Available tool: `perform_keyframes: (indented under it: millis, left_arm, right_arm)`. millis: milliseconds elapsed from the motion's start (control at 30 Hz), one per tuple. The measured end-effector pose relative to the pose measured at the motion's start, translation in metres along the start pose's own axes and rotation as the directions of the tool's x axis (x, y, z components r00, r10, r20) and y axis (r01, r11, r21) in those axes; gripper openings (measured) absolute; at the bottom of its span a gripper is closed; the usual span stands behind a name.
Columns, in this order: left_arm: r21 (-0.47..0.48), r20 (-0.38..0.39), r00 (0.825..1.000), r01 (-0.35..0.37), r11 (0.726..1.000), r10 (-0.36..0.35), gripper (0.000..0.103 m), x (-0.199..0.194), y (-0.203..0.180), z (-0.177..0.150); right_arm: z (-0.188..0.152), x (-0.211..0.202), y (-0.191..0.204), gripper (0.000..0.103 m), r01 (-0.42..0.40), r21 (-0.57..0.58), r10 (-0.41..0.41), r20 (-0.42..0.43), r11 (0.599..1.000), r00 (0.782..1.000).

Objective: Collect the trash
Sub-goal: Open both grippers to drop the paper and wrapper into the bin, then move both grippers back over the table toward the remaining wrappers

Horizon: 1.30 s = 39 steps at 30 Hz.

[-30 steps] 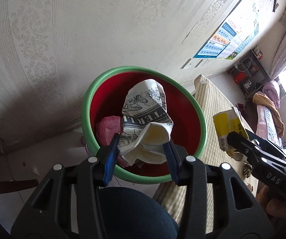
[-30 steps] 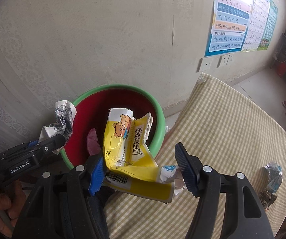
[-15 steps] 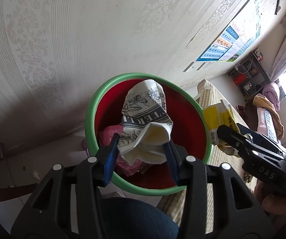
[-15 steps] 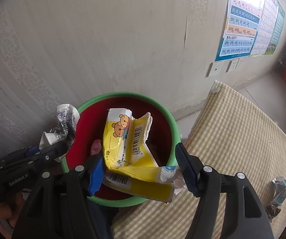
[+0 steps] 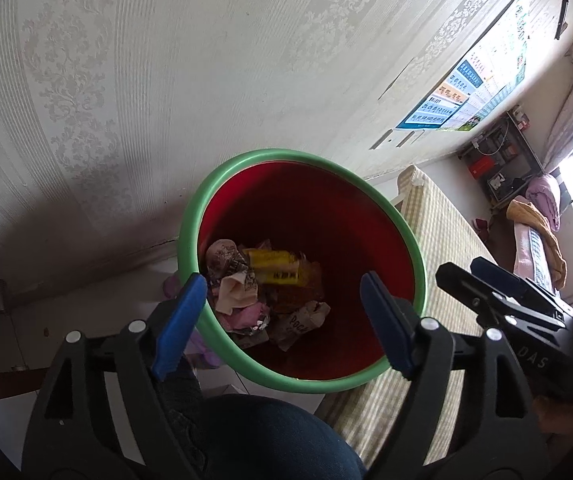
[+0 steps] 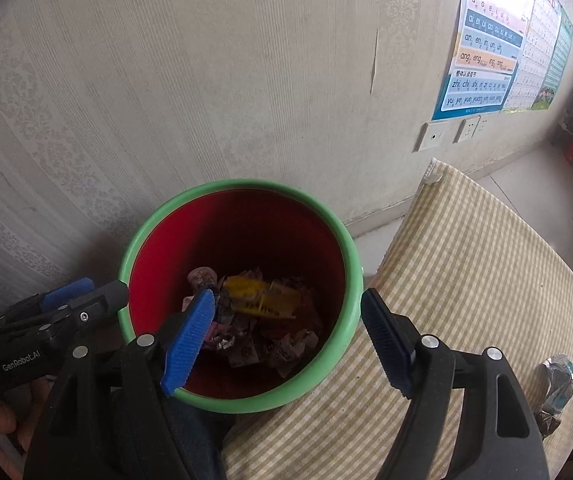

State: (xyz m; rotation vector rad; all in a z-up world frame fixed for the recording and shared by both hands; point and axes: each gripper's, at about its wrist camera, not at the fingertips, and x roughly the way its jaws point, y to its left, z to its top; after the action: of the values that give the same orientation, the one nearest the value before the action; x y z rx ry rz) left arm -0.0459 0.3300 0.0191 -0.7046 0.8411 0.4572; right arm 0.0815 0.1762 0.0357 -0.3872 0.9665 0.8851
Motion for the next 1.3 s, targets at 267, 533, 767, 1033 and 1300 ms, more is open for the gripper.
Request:
perform_keyframes:
  millis: [267, 533, 767, 1033, 1300]
  left_arm:
    - [0.031, 0.027, 1.0, -0.014, 0.999, 0.013, 0.09, -0.018, -0.024, -0.004]
    - [0.084, 0.033, 0.999, -0.003, 0.996, 0.0, 0.097, -0.029, -0.065, -0.024]
    - [0.182, 0.03, 0.999, 0.033, 0.983, -0.039, 0.097, -0.039, -0.118, -0.044]
    - [0.293, 0.012, 0.996, 0.078, 0.953, -0.085, 0.097, -0.046, -0.178, -0.066]
    - [0.393, -0.028, 0.993, 0.116, 0.912, -0.114, 0.097, -0.045, -0.233, -0.097]
  right_arm:
    - [-0.013, -0.032, -0.013, 0.074, 0.011, 0.03, -0.012, 0.03, 0.999, 0.999]
    - [-0.045, -0.07, -0.042, 0.075, 0.049, 0.079, -0.053, 0.047, 0.996, 0.997]
    - [-0.081, -0.106, -0.082, 0.075, 0.095, 0.157, -0.107, 0.066, 0.983, 0.992]
    - [-0.129, -0.147, -0.137, 0.091, 0.159, 0.29, -0.189, 0.081, 0.944, 0.979]
    - [-0.174, -0.18, -0.182, 0.096, 0.21, 0.376, -0.26, 0.088, 0.903, 0.961]
